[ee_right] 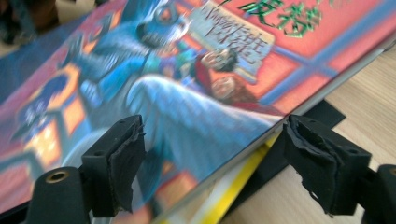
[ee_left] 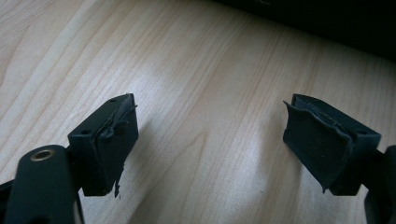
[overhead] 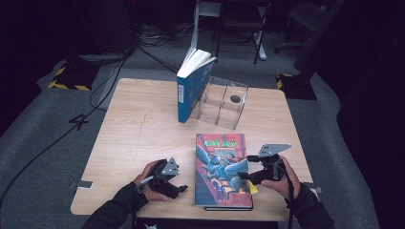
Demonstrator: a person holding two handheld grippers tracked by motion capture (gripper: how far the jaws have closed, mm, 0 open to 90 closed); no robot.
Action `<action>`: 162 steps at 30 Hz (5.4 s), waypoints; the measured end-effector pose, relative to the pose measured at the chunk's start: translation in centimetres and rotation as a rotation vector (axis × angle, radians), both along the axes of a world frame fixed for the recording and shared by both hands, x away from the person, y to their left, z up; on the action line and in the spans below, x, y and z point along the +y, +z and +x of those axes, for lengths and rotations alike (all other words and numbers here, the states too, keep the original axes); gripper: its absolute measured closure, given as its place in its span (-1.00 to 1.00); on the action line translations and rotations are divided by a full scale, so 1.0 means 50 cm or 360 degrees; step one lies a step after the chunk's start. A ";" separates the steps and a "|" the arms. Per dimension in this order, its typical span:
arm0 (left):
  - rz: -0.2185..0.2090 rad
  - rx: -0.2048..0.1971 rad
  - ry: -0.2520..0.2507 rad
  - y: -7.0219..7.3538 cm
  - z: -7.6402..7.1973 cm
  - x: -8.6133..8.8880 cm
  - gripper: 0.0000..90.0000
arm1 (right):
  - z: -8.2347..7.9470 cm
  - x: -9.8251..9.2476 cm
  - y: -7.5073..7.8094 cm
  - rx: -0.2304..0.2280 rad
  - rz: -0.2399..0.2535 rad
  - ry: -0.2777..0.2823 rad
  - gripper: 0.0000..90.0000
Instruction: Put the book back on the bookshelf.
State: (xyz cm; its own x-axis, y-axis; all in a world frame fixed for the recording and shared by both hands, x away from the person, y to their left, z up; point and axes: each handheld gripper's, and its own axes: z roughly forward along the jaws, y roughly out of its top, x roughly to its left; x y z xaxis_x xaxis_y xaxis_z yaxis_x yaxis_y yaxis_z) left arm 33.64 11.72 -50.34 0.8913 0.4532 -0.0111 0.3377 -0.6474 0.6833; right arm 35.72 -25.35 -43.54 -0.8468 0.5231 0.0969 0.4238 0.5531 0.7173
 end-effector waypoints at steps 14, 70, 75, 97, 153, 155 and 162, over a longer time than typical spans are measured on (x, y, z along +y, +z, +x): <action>-0.0013 -0.0008 -0.0009 -0.002 -0.001 -0.001 -0.61 | -0.016 -0.003 -0.002 0.0238 -0.0052 0.0090 -0.61; -0.0325 -0.0044 0.0181 0.036 0.180 -0.008 0.19 | 0.062 0.080 0.024 -0.0055 0.0289 0.0255 0.70; -0.0320 -0.0053 0.0150 0.041 0.188 -0.013 0.31 | 0.061 0.091 0.041 -0.0077 0.0282 0.0283 0.72; -0.0675 -0.0325 0.0062 0.233 0.206 0.020 1.00 | 0.056 0.097 0.167 -0.0463 0.0373 0.0309 0.79; -0.0669 -0.0532 -0.0057 0.305 0.064 -0.037 0.24 | -0.066 0.032 0.186 -0.1071 0.0380 0.0269 0.89; -0.0635 -0.0508 -0.0093 0.285 0.059 -0.038 0.20 | -0.070 0.032 0.185 -0.1079 0.0377 0.0266 0.89; -0.0557 -0.0412 -0.0109 0.210 0.037 -0.044 -0.03 | -0.077 0.029 0.183 -0.1083 0.0385 0.0264 0.89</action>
State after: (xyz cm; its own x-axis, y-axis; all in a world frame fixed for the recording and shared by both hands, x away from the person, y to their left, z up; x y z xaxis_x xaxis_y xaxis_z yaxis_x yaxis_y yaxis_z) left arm 35.49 9.50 -39.82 0.9128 0.4016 0.0740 0.0910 -0.3769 0.9218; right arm 31.88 -23.92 -34.40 -0.8267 0.4137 -0.3814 -0.2335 0.3645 0.9015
